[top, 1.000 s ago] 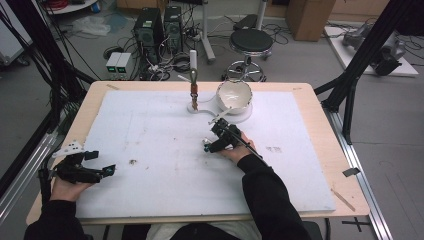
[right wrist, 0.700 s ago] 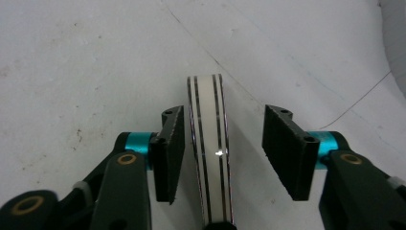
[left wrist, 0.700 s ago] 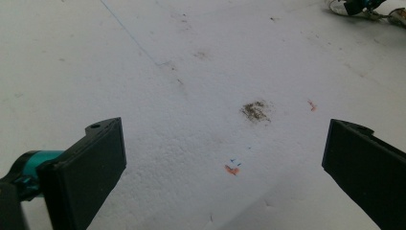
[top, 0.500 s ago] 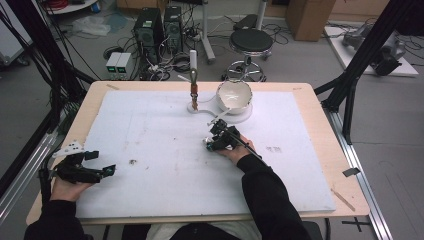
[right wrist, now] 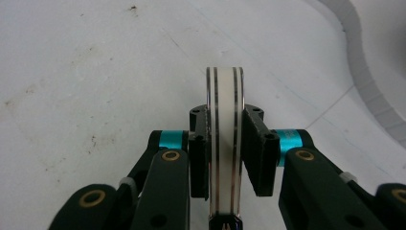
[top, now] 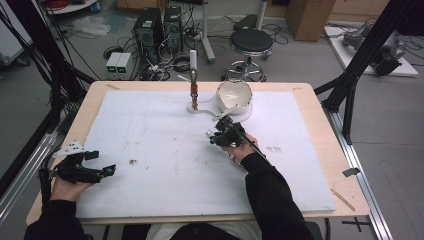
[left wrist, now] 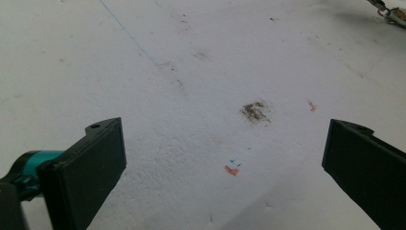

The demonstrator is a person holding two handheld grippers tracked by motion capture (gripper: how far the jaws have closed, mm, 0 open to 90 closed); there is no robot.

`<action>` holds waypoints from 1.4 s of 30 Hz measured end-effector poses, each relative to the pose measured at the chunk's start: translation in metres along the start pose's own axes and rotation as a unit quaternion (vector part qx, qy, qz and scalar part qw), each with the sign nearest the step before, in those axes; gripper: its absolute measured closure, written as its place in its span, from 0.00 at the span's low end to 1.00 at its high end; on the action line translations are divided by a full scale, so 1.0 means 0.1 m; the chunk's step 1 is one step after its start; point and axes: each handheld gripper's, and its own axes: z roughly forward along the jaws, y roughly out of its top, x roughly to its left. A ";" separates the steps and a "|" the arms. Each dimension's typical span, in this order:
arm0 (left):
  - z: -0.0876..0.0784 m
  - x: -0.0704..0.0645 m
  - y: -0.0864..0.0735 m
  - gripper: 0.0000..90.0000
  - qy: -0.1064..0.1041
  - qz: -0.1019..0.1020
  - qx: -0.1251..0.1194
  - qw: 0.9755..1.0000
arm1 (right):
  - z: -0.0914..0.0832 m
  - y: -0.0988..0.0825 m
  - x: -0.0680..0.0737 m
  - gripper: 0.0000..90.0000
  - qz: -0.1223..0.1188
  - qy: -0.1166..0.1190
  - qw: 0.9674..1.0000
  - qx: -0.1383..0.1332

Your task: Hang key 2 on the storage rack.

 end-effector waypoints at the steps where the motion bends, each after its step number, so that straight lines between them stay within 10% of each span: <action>1: 0.00 0.00 0.00 0.02 0.000 0.000 -0.001 1.000 | -0.01 0.00 -0.01 0.82 0.002 -0.001 1.000 -0.002; 42: -0.02 -0.05 0.01 0.02 0.000 0.001 0.000 1.000 | -0.72 0.15 0.06 0.82 0.008 0.028 0.991 -0.134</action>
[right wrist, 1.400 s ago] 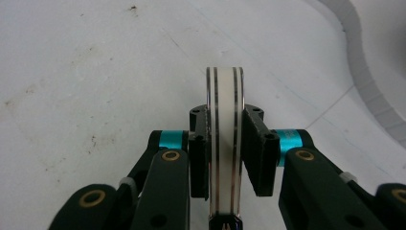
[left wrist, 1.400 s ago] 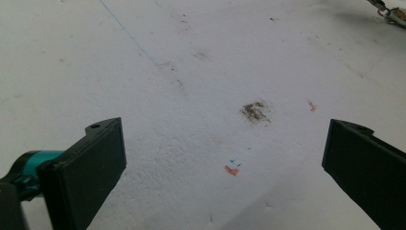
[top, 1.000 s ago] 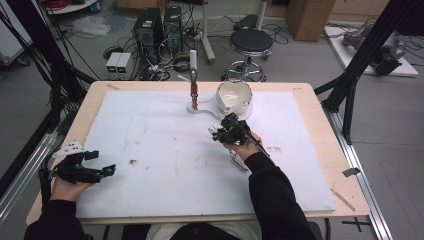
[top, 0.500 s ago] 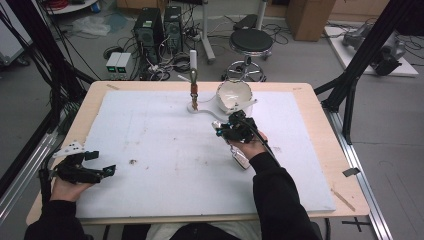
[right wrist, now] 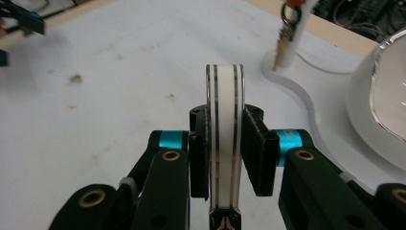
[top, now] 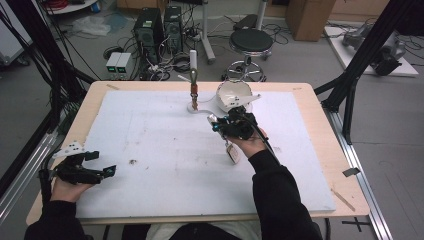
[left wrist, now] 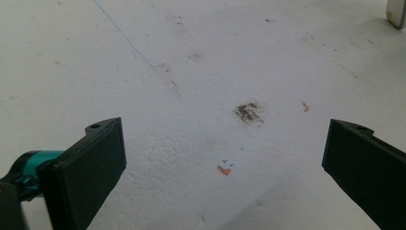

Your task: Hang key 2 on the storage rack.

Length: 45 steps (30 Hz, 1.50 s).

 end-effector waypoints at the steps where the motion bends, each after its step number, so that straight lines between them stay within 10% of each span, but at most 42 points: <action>1: 0.00 0.00 0.00 0.02 -0.001 0.000 0.000 1.000 | -0.01 0.02 0.02 0.82 0.000 0.002 1.000 -0.003; 45: -0.01 -0.20 0.41 0.02 -0.037 0.031 -0.054 0.997 | 0.03 0.79 0.59 0.82 -0.055 0.062 0.994 -0.078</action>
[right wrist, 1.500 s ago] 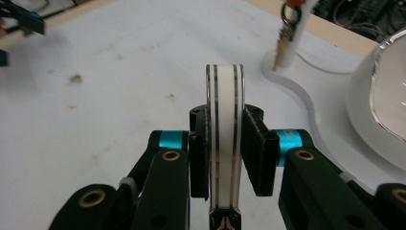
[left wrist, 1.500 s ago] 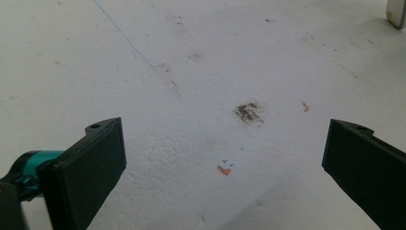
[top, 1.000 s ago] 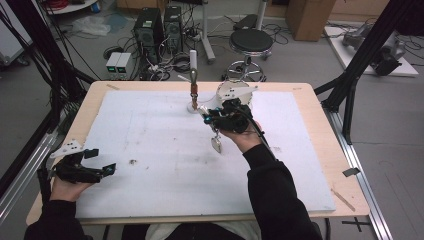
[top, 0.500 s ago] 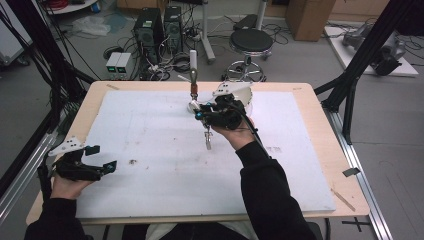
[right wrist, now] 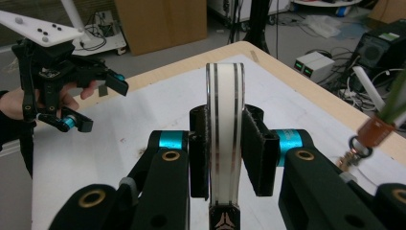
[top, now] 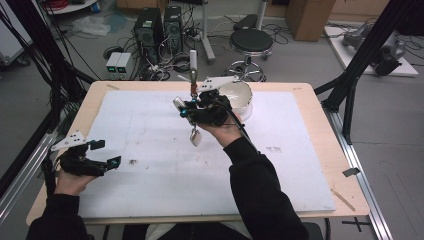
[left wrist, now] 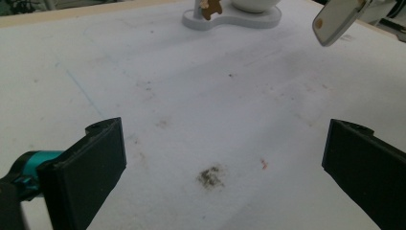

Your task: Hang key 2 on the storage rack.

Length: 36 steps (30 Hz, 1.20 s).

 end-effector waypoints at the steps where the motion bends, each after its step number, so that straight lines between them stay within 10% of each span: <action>1: 0.01 -0.01 0.04 0.02 -0.005 0.005 -0.002 1.000 | 0.02 0.02 0.02 0.82 -0.002 0.003 1.000 0.000; 22: 0.23 -0.26 0.87 0.02 -0.072 0.053 -0.055 0.994 | 0.23 0.30 0.22 0.82 -0.028 0.042 0.999 -0.008; 36: 0.48 -0.39 1.29 0.22 -0.158 0.062 -0.070 0.983 | 0.28 0.35 0.24 0.82 -0.016 0.061 0.998 -0.027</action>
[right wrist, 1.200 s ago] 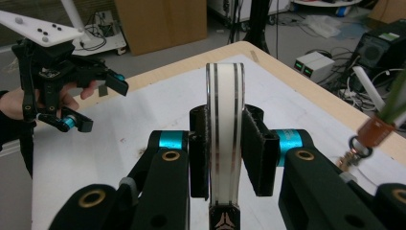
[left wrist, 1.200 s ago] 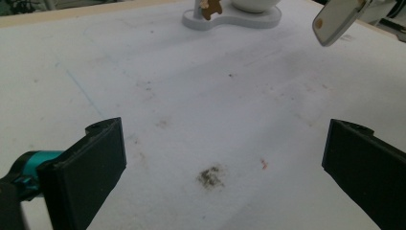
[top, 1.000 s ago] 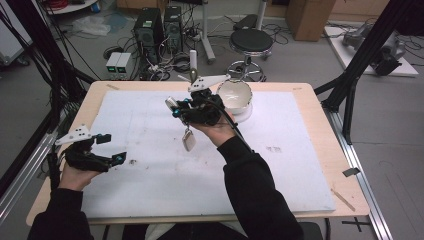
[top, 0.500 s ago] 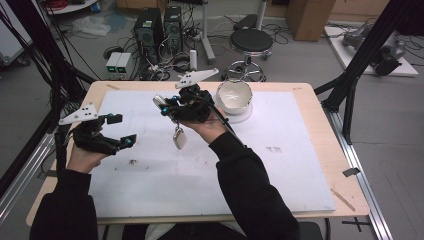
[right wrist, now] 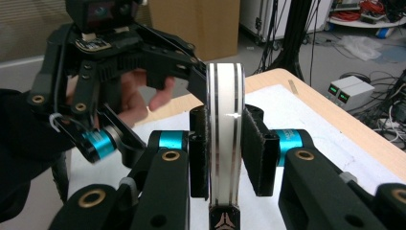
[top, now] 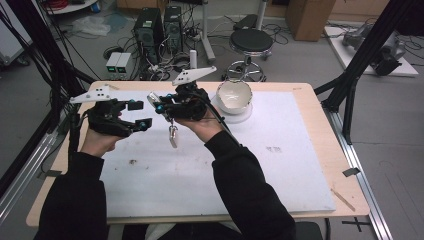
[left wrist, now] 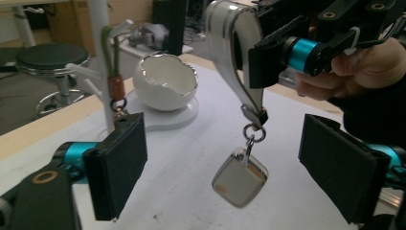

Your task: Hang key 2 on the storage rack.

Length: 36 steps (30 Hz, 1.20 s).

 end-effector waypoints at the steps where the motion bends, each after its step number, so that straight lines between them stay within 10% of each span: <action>1: 0.02 -0.01 0.01 0.24 -0.005 0.003 0.000 1.000 | 0.00 0.00 0.00 0.82 0.001 0.002 1.000 -0.001; 23: 0.20 -0.01 0.04 0.67 -0.048 0.004 -0.016 0.999 | 0.05 0.08 0.03 0.82 0.006 0.027 0.999 -0.020; 29: 0.17 0.02 0.04 0.90 -0.013 0.001 -0.012 1.000 | 0.06 0.08 0.03 0.83 0.008 0.028 0.999 -0.015; 36: 0.25 0.04 0.01 0.91 0.004 -0.002 0.026 1.000 | 0.05 0.06 -0.01 0.73 0.023 0.025 0.999 -0.019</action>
